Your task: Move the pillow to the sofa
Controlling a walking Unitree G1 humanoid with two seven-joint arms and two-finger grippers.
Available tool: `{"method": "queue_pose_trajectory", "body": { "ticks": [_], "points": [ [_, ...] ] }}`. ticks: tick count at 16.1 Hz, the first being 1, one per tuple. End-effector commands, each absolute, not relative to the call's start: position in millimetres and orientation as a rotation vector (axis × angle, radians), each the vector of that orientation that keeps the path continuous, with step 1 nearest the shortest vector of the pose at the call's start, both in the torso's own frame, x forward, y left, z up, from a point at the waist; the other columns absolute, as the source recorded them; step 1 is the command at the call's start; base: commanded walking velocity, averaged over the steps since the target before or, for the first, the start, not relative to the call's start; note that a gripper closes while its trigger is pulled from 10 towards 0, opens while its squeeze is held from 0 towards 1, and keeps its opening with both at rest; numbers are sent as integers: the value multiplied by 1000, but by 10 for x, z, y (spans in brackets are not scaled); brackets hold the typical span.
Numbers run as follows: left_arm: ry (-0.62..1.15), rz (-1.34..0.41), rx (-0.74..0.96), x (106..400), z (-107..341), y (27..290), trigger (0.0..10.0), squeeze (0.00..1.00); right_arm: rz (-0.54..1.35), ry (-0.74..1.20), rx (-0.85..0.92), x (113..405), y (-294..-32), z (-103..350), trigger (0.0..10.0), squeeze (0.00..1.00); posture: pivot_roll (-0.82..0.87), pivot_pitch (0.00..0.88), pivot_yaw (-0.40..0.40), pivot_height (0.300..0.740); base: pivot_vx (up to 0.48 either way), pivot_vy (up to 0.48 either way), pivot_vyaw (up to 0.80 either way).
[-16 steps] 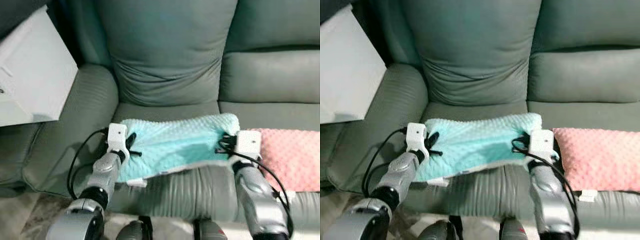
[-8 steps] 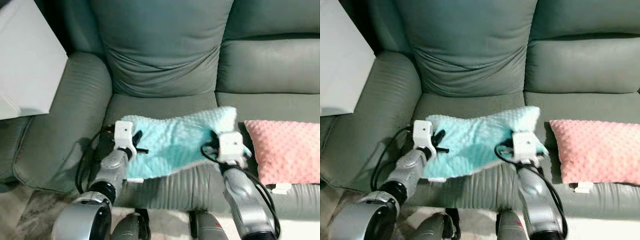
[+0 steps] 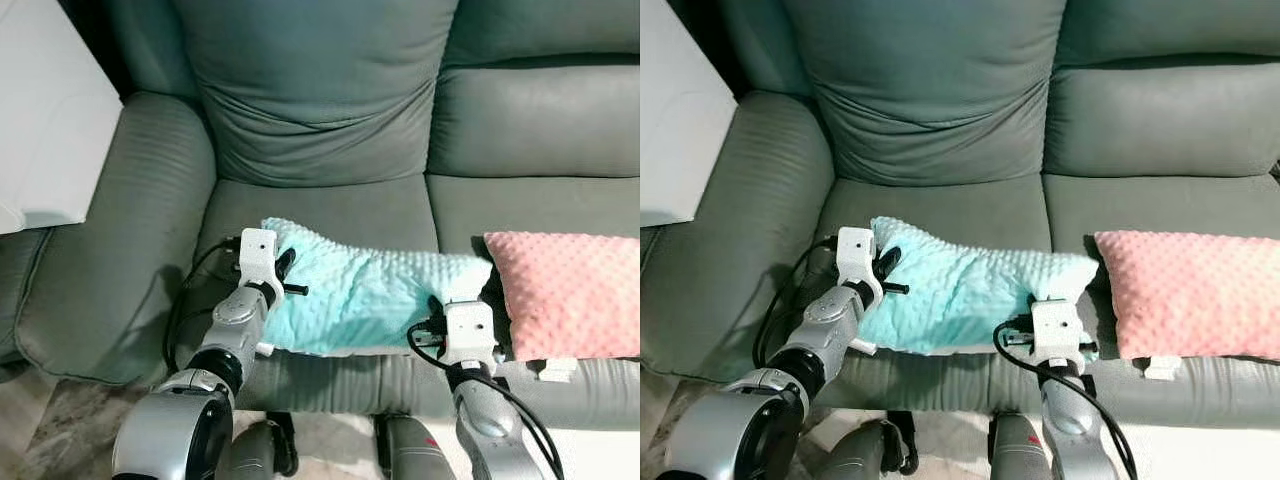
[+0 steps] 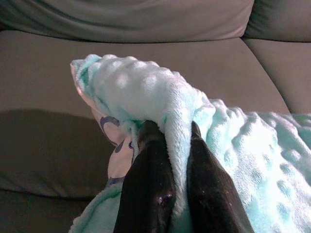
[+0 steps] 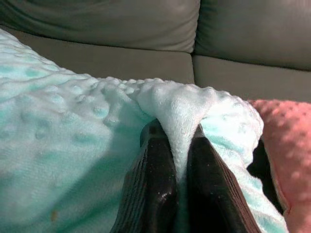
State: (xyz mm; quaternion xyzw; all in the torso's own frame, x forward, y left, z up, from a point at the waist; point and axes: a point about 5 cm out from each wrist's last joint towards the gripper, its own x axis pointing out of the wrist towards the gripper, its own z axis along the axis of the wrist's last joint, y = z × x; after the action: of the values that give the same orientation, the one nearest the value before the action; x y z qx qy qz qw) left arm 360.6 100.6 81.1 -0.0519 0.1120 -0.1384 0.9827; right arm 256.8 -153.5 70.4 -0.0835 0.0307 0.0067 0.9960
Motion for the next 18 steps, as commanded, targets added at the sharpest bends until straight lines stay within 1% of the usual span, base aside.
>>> {"method": "queue_pose_trajectory", "body": {
  "ticks": [1,5,7,8,10,11,12,18],
  "points": [
    [235,-252,-92,3594,776,1065,10000,0,34,83,-174,2543,-1528,638,10000,0,-256,356,96,740,0,0,0],
    [206,-146,-19,3584,758,1278,10000,0,33,76,-206,2771,-1737,662,10000,0,-245,360,96,740,0,0,0],
    [212,-102,-8,3560,720,1374,10000,0,44,80,-207,2829,-1761,652,10000,0,-227,361,94,740,0,0,0],
    [237,-82,-30,3513,646,1441,10000,0,47,80,-218,2879,-1791,651,10000,0,-221,363,94,740,0,0,0],
    [255,-94,-21,3471,585,1442,10000,0,54,74,-206,2891,-1769,646,10000,0,-221,367,95,740,0,0,0],
    [262,-105,-36,3461,569,1427,10000,0,62,71,-192,2886,-1745,643,10000,67,-223,369,98,740,0,0,0],
    [268,-111,-50,3457,560,1402,10000,1000,66,65,-183,2869,-1709,634,10000,1000,-225,370,99,740,0,0,0],
    [269,-147,-67,3478,588,1273,10000,1000,97,69,-158,2762,-1573,553,10000,1000,-224,373,101,740,0,0,0]
  ]
}}
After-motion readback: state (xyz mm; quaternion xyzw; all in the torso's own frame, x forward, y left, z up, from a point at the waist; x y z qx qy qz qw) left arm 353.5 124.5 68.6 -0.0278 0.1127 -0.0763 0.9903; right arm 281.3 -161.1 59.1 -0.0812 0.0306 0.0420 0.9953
